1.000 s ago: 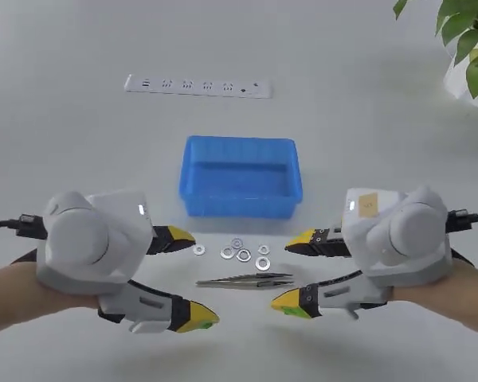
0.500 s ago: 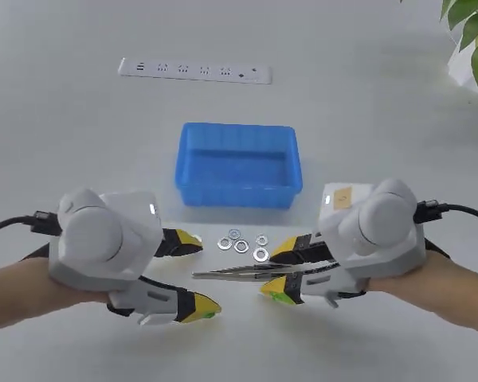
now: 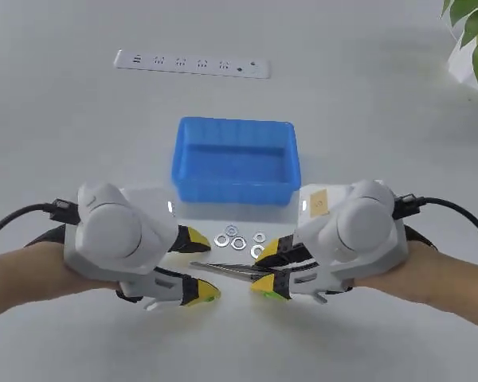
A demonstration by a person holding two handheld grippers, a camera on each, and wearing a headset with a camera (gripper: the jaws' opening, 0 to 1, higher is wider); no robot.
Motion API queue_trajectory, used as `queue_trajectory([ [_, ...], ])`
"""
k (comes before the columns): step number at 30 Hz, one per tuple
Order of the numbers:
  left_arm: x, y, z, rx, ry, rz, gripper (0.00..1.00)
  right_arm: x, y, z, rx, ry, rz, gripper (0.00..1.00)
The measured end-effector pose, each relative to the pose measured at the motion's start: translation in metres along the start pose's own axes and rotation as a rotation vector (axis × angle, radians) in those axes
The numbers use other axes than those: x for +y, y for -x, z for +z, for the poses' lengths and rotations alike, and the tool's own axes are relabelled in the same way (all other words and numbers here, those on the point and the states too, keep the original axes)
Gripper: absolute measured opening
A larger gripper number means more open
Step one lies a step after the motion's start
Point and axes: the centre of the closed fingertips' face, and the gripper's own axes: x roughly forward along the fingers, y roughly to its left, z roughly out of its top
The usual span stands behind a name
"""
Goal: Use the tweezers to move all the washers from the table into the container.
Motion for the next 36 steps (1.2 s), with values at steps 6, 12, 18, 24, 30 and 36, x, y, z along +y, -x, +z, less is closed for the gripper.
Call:
queue_trajectory([
  [6, -0.006, -0.001, 0.0, 0.03, -0.057, -0.042, 0.3, -0.001, -0.001, -0.001, 0.019, 0.039, 0.001, 0.14],
  [12, -0.01, -0.002, 0.001, 0.049, -0.087, -0.077, 0.18, -0.001, -0.001, -0.002, 0.025, 0.039, 0.008, 0.11],
  [18, -0.002, -0.004, 0.002, 0.065, -0.058, -0.105, 0.09, 0.004, -0.002, -0.001, 0.018, 0.019, 0.023, 0.11],
  [24, -0.01, -0.004, 0.001, 0.103, -0.143, -0.144, 0.06, 0.003, -0.002, -0.001, 0.023, 0.021, 0.019, 0.09],
  [30, -0.014, -0.002, 0.0, 0.145, -0.173, -0.143, 0.05, 0.005, -0.003, 0.0, 0.039, 0.074, 0.007, 0.08],
  [36, -0.016, 0.01, 0.008, 0.147, -0.22, -0.126, 0.05, 0.008, 0.0, 0.002, -0.003, 0.081, -0.021, 0.08],
])
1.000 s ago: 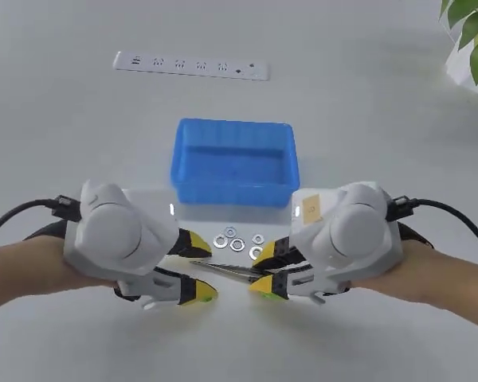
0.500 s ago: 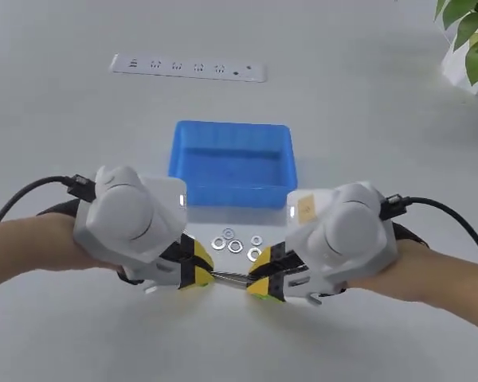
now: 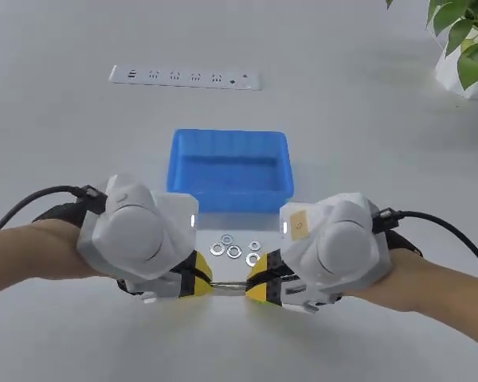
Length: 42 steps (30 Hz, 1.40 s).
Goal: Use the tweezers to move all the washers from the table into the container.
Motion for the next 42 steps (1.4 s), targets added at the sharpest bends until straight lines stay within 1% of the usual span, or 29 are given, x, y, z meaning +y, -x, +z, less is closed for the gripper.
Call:
queue_trajectory([
  [2, -0.003, 0.006, 0.004, -0.001, -0.024, -0.002, 0.05, 0.004, 0.002, 0.003, -0.025, -0.005, -0.013, 0.08],
  [4, -0.007, 0.011, 0.007, -0.002, -0.033, -0.013, 0.05, 0.009, 0.003, 0.006, -0.043, 0.008, -0.018, 0.08],
  [9, -0.014, 0.022, 0.017, 0.008, -0.074, -0.016, 0.05, 0.015, 0.005, 0.012, -0.058, 0.065, -0.035, 0.08],
  [12, -0.015, 0.026, 0.023, 0.004, -0.084, -0.008, 0.05, 0.016, 0.008, 0.013, -0.065, 0.079, -0.045, 0.08],
  [14, -0.015, 0.027, 0.029, -0.007, -0.077, -0.006, 0.05, 0.016, 0.012, 0.012, -0.071, 0.084, -0.055, 0.08],
  [16, -0.014, 0.027, 0.037, -0.021, -0.091, 0.005, 0.05, 0.015, 0.016, 0.011, -0.085, 0.088, -0.075, 0.08],
  [19, -0.015, 0.029, 0.054, -0.056, -0.097, 0.012, 0.05, 0.014, 0.024, 0.009, -0.116, 0.059, -0.089, 0.08],
  [22, -0.018, 0.029, 0.067, -0.083, -0.112, 0.009, 0.05, 0.016, 0.03, 0.007, -0.128, 0.055, -0.097, 0.08],
  [25, -0.018, 0.026, 0.077, -0.097, -0.138, 0.007, 0.05, 0.015, 0.033, 0.005, -0.131, 0.054, -0.103, 0.08],
  [27, -0.018, 0.024, 0.085, -0.114, -0.134, 0.004, 0.05, 0.014, 0.035, 0.004, -0.13, 0.051, -0.104, 0.08],
  [29, -0.018, 0.022, 0.092, -0.131, -0.146, 0.003, 0.05, 0.014, 0.037, 0.002, -0.129, 0.051, -0.106, 0.09],
  [30, -0.018, 0.02, 0.096, -0.14, -0.146, -0.002, 0.05, 0.014, 0.038, 0.0, -0.129, 0.036, -0.103, 0.09],
  [33, -0.018, 0.017, 0.102, -0.167, -0.145, -0.004, 0.05, 0.013, 0.039, -0.001, -0.13, 0.036, -0.102, 0.09],
  [36, -0.017, 0.016, 0.106, -0.189, -0.134, -0.003, 0.05, 0.013, 0.039, -0.002, -0.132, 0.034, -0.1, 0.08],
  [39, -0.016, 0.014, 0.11, -0.219, -0.12, 0.002, 0.05, 0.012, 0.039, -0.004, -0.138, 0.035, -0.098, 0.08],
  [40, -0.017, 0.013, 0.112, -0.236, -0.117, 0.002, 0.05, 0.012, 0.04, -0.005, -0.14, 0.027, -0.093, 0.08],
  [42, -0.017, 0.01, 0.115, -0.26, -0.107, 0.008, 0.05, 0.012, 0.04, -0.007, -0.134, 0.033, -0.094, 0.08],
])
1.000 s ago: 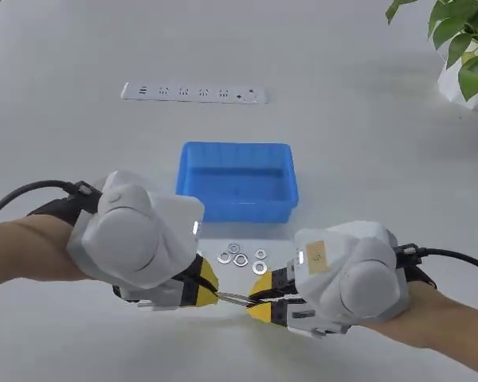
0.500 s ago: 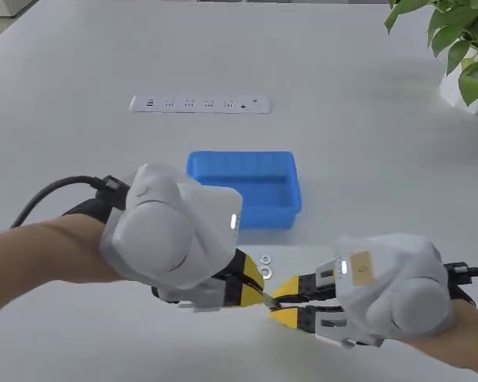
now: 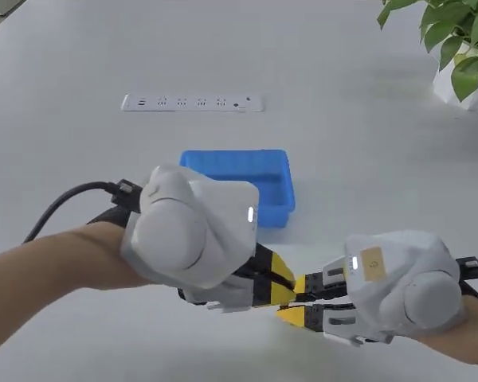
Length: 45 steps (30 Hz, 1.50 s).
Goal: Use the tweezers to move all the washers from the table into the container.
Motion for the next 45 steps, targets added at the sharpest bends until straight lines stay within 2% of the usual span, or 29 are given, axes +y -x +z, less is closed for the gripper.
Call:
queue_trajectory([
  [7, -0.001, -0.004, 0.003, -0.06, 0.026, 0.02, 0.06, 0.001, 0.002, -0.002, 0.0, 0.001, 0.005, 0.07],
  [8, -0.003, -0.003, 0.003, -0.066, 0.038, 0.011, 0.06, 0.002, 0.001, -0.002, -0.001, 0.001, 0.008, 0.07],
  [12, -0.001, -0.001, 0.002, -0.085, 0.031, 0.029, 0.06, 0.001, 0.001, -0.001, -0.008, -0.004, 0.007, 0.07],
  [16, -0.002, 0.0, 0.001, -0.079, 0.027, 0.02, 0.06, 0.001, 0.0, 0.0, -0.003, 0.014, 0.012, 0.07],
  [22, -0.002, 0.002, 0.001, -0.073, 0.01, 0.023, 0.06, 0.001, 0.0, 0.0, -0.014, 0.001, 0.016, 0.07],
  [27, -0.001, 0.01, 0.006, -0.094, 0.03, 0.033, 0.06, 0.001, 0.0, 0.0, -0.02, -0.007, 0.017, 0.07],
  [34, 0.001, 0.011, 0.008, -0.109, 0.028, 0.041, 0.06, 0.001, -0.001, 0.001, -0.023, -0.017, 0.018, 0.07],
  [41, -0.001, 0.01, 0.009, -0.108, 0.033, 0.032, 0.05, 0.001, -0.001, 0.001, -0.024, -0.02, 0.025, 0.07],
  [45, -0.003, 0.011, 0.008, -0.107, 0.013, 0.033, 0.04, 0.002, -0.002, 0.002, -0.018, -0.008, 0.022, 0.07],
])
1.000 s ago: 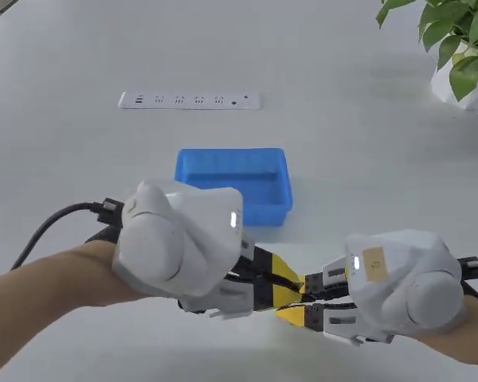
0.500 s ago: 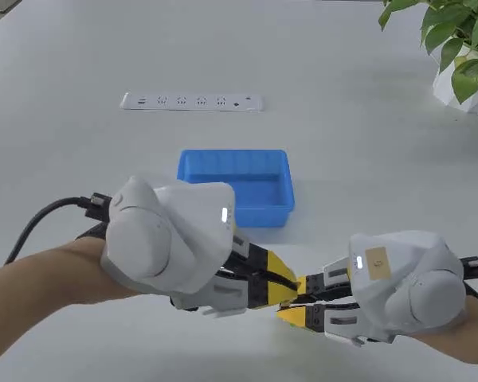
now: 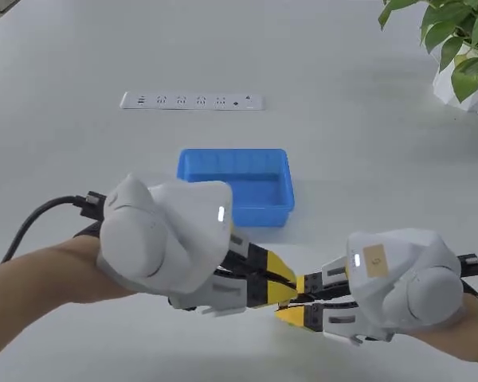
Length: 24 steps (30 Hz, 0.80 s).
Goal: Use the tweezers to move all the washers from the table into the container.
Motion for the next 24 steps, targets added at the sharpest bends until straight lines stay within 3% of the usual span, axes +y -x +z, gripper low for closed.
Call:
queue_trajectory([
  [12, -0.008, 0.016, -0.003, -0.007, 0.022, 0.012, 0.04, 0.008, -0.009, 0.015, -0.018, 0.022, 0.013, 0.09],
  [24, -0.001, 0.029, -0.003, -0.037, 0.075, 0.07, 0.04, 0.002, -0.011, 0.02, -0.033, -0.012, -0.015, 0.12],
])
